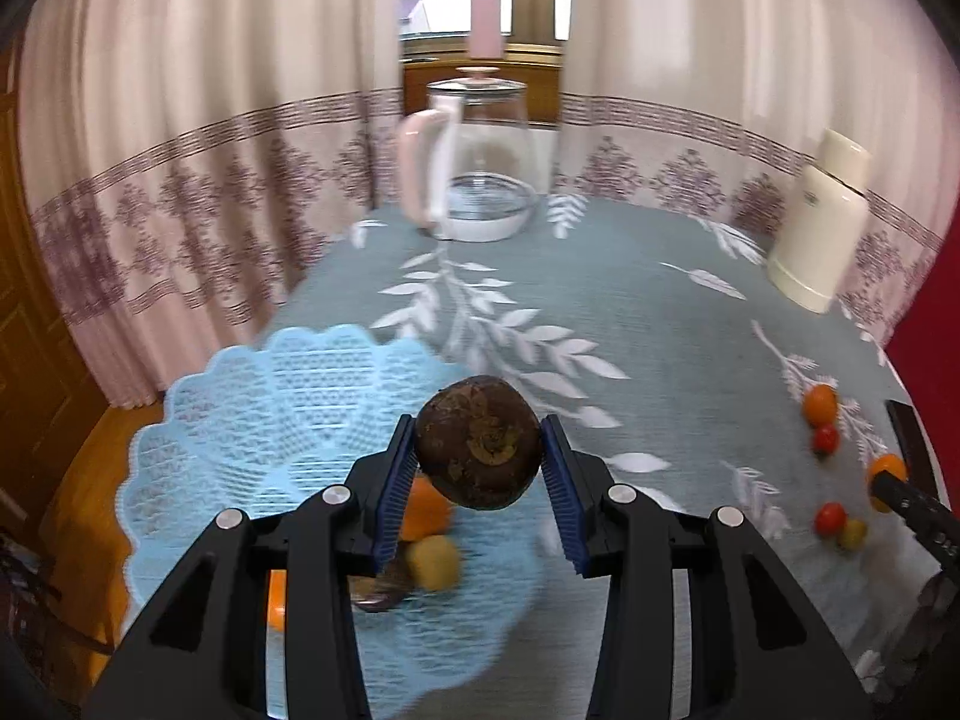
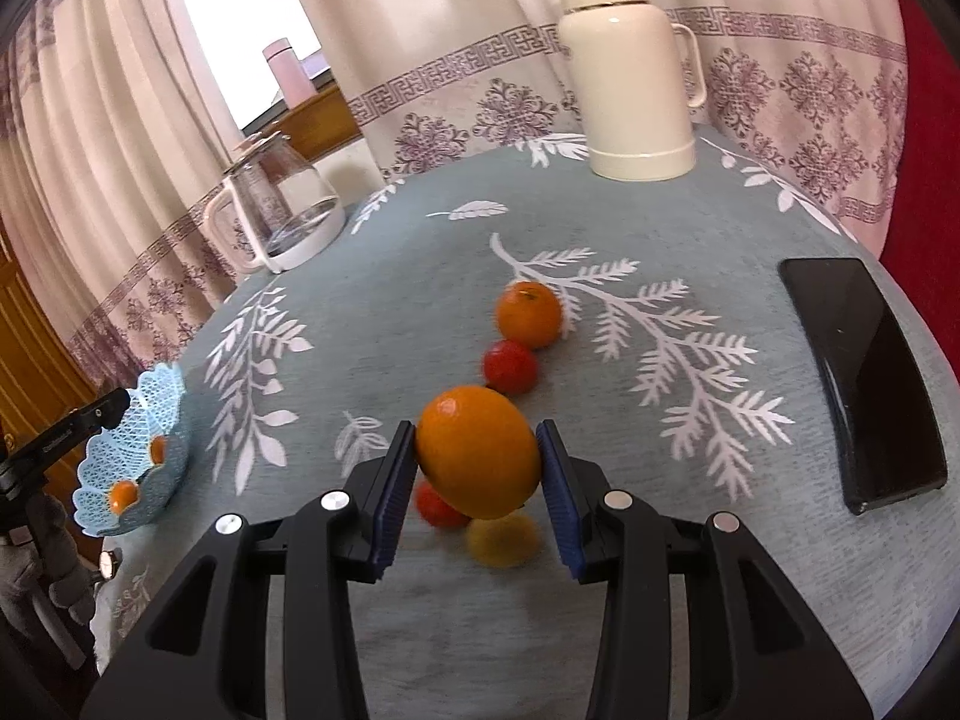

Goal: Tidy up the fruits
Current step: 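Carry the dark brown fruit into the basket with left tool while right tool carries the orange there, then open the right tool to drop the large orange into the basket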

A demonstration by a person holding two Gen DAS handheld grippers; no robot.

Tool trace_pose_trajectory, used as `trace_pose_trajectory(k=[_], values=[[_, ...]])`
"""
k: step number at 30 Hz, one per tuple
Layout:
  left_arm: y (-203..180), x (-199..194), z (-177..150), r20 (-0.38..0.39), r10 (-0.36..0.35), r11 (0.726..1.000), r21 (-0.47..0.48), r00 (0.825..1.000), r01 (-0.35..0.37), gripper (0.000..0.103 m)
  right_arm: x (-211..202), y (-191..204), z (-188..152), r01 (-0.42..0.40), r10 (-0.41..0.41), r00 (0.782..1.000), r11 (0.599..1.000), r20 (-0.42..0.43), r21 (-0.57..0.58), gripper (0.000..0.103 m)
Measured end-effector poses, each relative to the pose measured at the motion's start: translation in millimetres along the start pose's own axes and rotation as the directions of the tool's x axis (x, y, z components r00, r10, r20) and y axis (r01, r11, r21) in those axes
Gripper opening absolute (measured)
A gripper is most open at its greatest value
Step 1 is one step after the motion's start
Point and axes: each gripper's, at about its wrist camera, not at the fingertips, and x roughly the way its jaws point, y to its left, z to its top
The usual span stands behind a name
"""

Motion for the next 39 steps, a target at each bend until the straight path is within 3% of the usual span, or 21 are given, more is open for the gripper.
trace_pose_trajectory(k=[13,18,21,25,31,39], values=[[64,-11,-5,0.01,0.086,0.99,-0.11,0.996,-0.084,0.044,-4,48,-4,-0.088,0.086,0.996,0.994,-0.023,-0.063,0.041],[72,-23,-6,0.039,0.1,0.988,-0.124,0.994,-0.095,0.059,-3,77,-5,-0.157,0.153,0.987,0.983,-0.05,-0.092,0.041],[78,-30,-3,0.059,0.098,0.986,-0.14,0.993,-0.089,0.06,-1,103,-5,-0.199,0.192,0.979,0.971,-0.063,-0.134,0.041],[89,-42,1,0.088,0.118,0.98,-0.171,0.989,-0.102,0.069,1,144,-5,-0.263,0.252,0.964,0.945,-0.081,-0.195,0.041],[103,-55,5,0.112,0.133,0.973,-0.204,0.985,-0.108,0.07,9,206,-15,-0.359,0.337,0.933,0.891,-0.127,-0.278,0.041],[116,-61,7,0.121,0.139,0.964,-0.244,0.983,-0.106,0.072,27,262,-30,-0.427,0.38,0.903,0.844,-0.198,-0.324,0.041]])
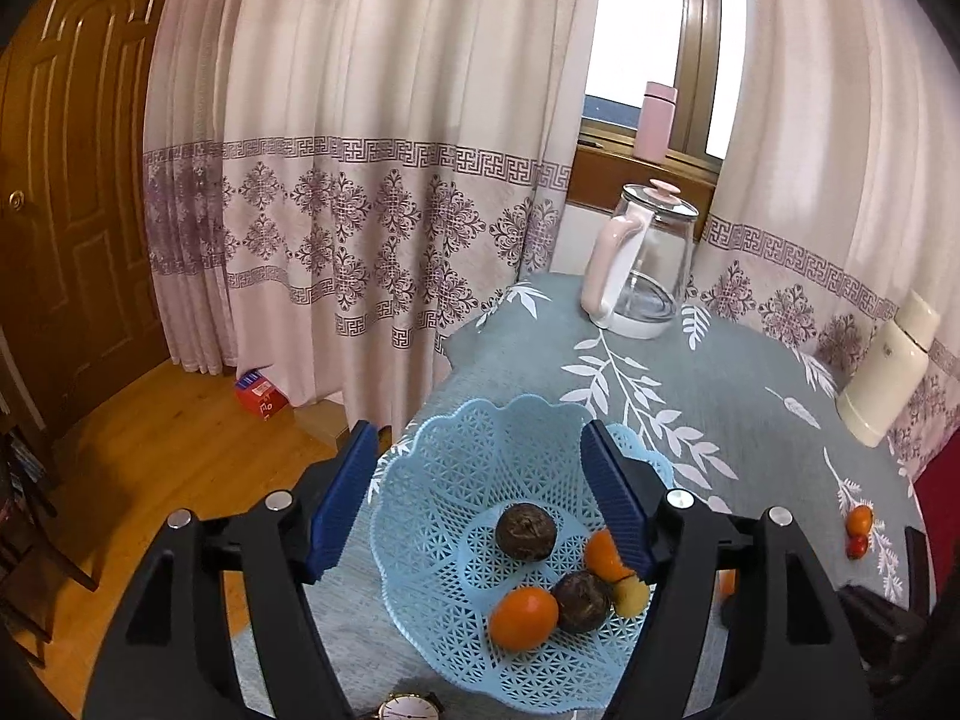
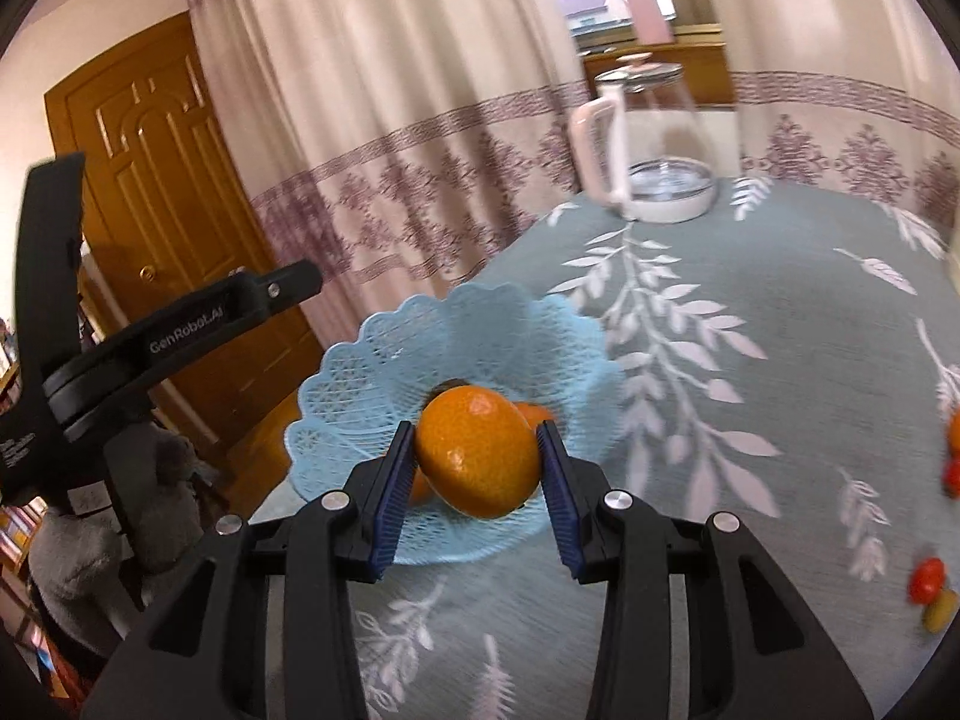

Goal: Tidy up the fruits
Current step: 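Open the right tool to drop the large orange into the basket, then withdraw both tools from the basket toward the remaining fruits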

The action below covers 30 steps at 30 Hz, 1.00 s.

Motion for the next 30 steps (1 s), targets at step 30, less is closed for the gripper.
trace_pose_trajectory(k=[30], values=[[-8,2,-5,-0.014,-0.023,1.0,0.016,1.0,0.024,0.08,4,-17,-13,0.012,-0.011,1.0,0.997,-0.018,0.073,0.043]])
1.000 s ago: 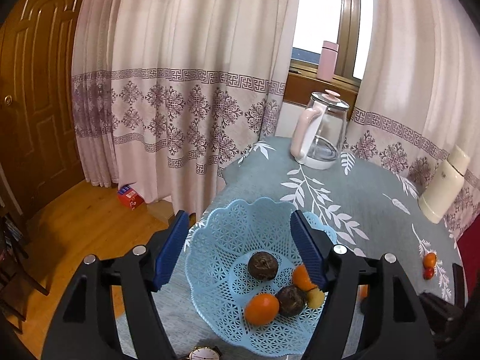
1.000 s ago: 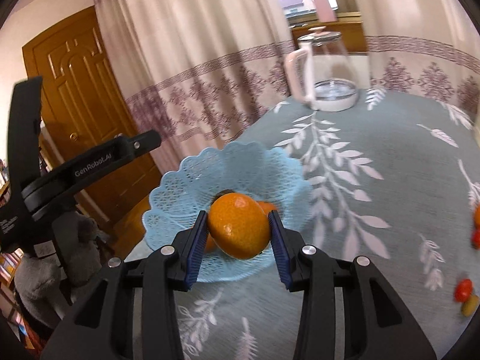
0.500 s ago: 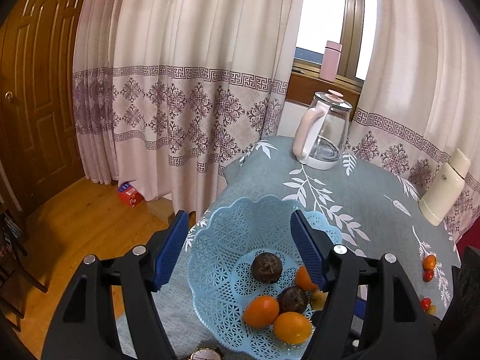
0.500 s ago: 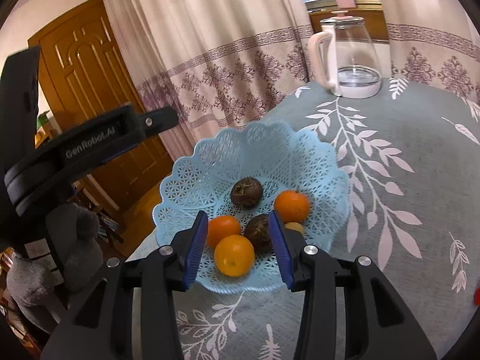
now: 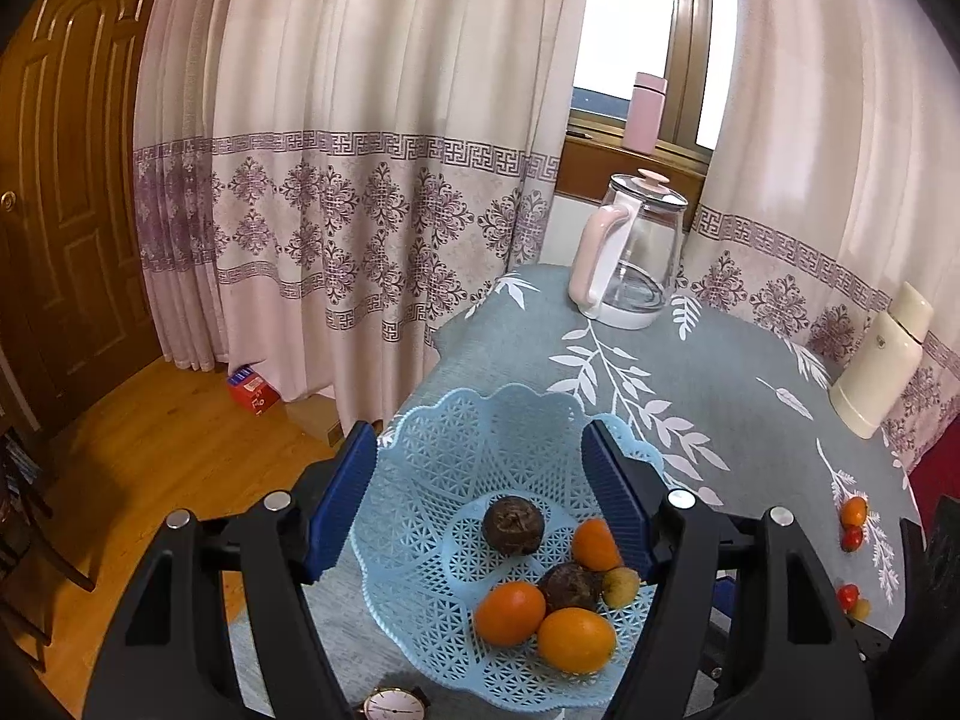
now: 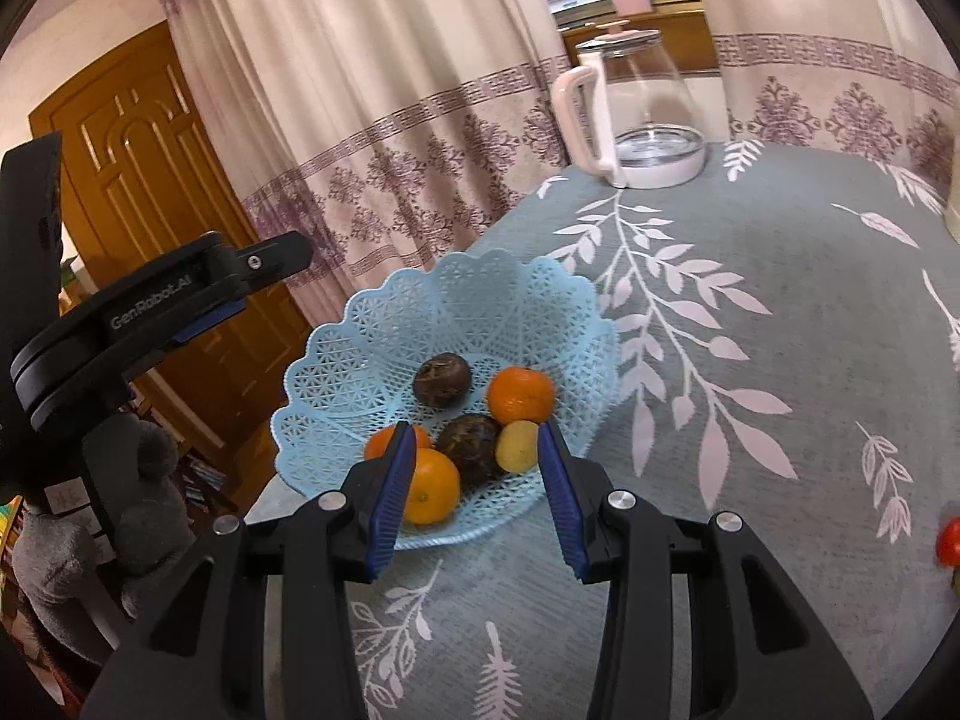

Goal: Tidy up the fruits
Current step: 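Withdraw both tools from the basket toward the remaining fruits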

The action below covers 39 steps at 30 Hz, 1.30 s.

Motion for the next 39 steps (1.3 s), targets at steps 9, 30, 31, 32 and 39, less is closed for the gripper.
trace_pose_trajectory(k=[9,30,31,32,39], values=[[-11,-4,-2,0.009,-0.018,1.0,0.021,1.0,0.018,0.088,-12,-21,-7,0.043,-0.044,0.999,0.998,0.016,0.048,0.044],[-57,-9,-19,-0.019,-0.092,0.99,0.104,0.996,0.094,0.099,-76,-121,-56,0.237,-0.248,0.968,0.948,0.026,0.213,0.05],[-62,-10,-21,-0.021,-0.098,0.988,0.114,0.995,0.1,0.099,-82,-127,-57,0.253,-0.264,0.964,0.943,0.026,0.216,0.05],[-65,-11,-23,-0.023,-0.101,0.987,0.122,0.995,0.103,0.099,-88,-133,-60,0.27,-0.283,0.959,0.937,0.027,0.22,0.05],[-90,-9,-36,-0.039,-0.123,0.975,0.181,0.992,0.128,0.099,-121,-170,-70,0.426,-0.439,0.898,0.88,0.016,0.207,0.05]])
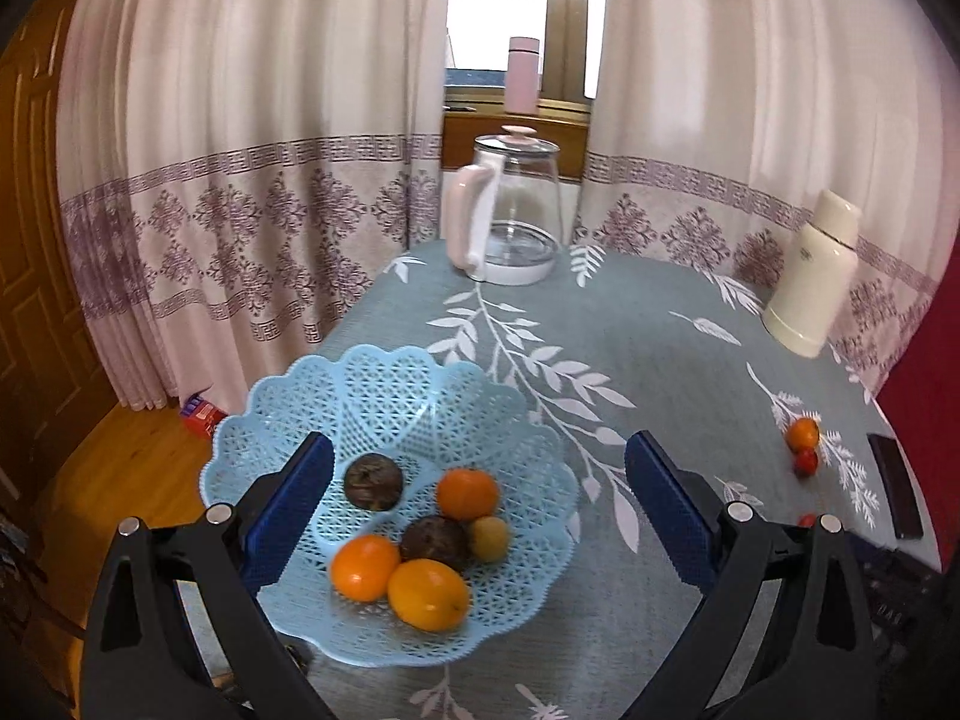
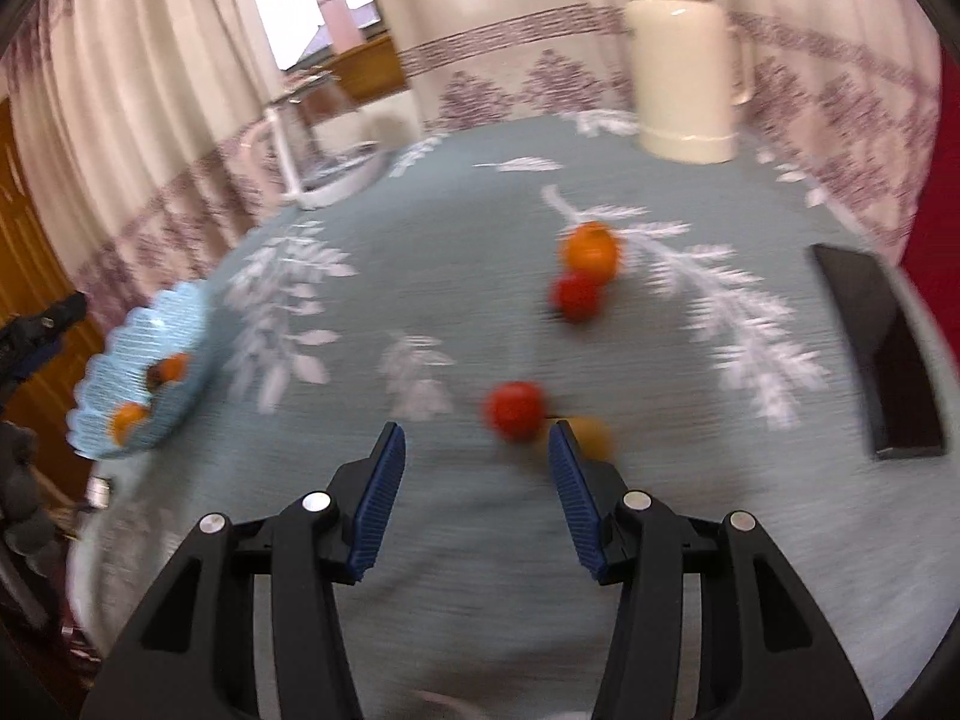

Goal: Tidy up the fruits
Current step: 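Withdraw both tools from the basket toward the remaining fruits, then close the right tool on the brown kiwi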

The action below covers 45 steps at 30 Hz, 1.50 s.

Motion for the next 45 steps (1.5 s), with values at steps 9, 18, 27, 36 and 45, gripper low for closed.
trace_pose_trajectory(k=[9,18,27,36,45], values=[[-19,3,-2,-0.011,-0.019,1.0,0.024,1.0,0.02,0.099,8,-23,3,0.075,-0.078,0.996,0.995,-0.042,-0.064,0.05],[-38,7,-7,-0.029,-0.035,0.997,0.061,0.999,0.037,0.099,14,-19,3,0.042,-0.045,0.998,0.996,-0.052,-0.073,0.047],[-57,12,-11,-0.045,-0.055,0.994,0.09,0.997,0.058,0.099,20,-20,6,0.032,-0.037,0.997,0.997,-0.067,-0.076,0.042],[-74,16,-15,-0.061,-0.07,0.989,0.125,0.996,0.078,0.099,30,-24,6,0.021,-0.027,0.994,0.998,-0.108,-0.057,0.029],[-112,30,-30,-0.095,-0.087,0.973,0.206,0.992,0.105,0.099,13,-38,5,0.051,-0.054,0.996,0.998,-0.067,-0.045,0.029]])
